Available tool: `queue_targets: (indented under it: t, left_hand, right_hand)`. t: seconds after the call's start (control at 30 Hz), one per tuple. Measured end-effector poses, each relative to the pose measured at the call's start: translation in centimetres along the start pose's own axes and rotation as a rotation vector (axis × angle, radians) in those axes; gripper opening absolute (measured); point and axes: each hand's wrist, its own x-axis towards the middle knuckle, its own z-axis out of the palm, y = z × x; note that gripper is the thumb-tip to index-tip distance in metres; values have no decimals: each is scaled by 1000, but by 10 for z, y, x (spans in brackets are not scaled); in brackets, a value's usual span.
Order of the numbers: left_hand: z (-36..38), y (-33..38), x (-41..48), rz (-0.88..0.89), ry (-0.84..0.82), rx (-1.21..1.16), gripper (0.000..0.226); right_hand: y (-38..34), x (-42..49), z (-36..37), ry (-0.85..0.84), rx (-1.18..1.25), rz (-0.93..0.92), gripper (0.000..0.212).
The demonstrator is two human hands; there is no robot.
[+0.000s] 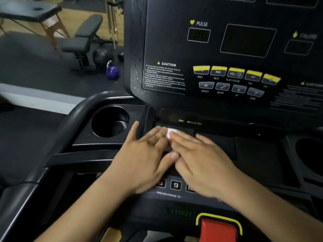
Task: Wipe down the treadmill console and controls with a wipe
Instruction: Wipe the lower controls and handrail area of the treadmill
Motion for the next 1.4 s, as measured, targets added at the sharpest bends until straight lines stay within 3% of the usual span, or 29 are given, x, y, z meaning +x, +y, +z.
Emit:
queue_targets:
  t: [0.1,0.23,0.4,0.57,0.77,1.07,1.3,1.4]
  left_hand:
    - [2,0,0,0,3,6,80]
    - [12,1,-24,44,-14,-163,72]
    - [-4,3,3,-5,-6,-8,86]
    - [-3,3,-19,104,44,3,74]
    - [-18,-4,16,17,55,107,98]
    - [0,43,31,137,106,9,89]
    - [-13,-7,5,-22,54,150,87]
    - [-15,-6,-5,49,29,92,86]
  right_hand:
    - [-1,4,1,-17,-17,0,60]
    - [-4,-24,14,-73,63,3,69]
    - [3,6,-5,-40,12,29,61]
    - [-10,-16,3,-90,46,-5,76]
    - [-13,25,-3,-44,-23,57,70]
    - [20,-19,0,-39,-98,155,69]
    - [-23,27,0,10,-9,54,73]
    - [-28,12,3,1,-13,33,72]
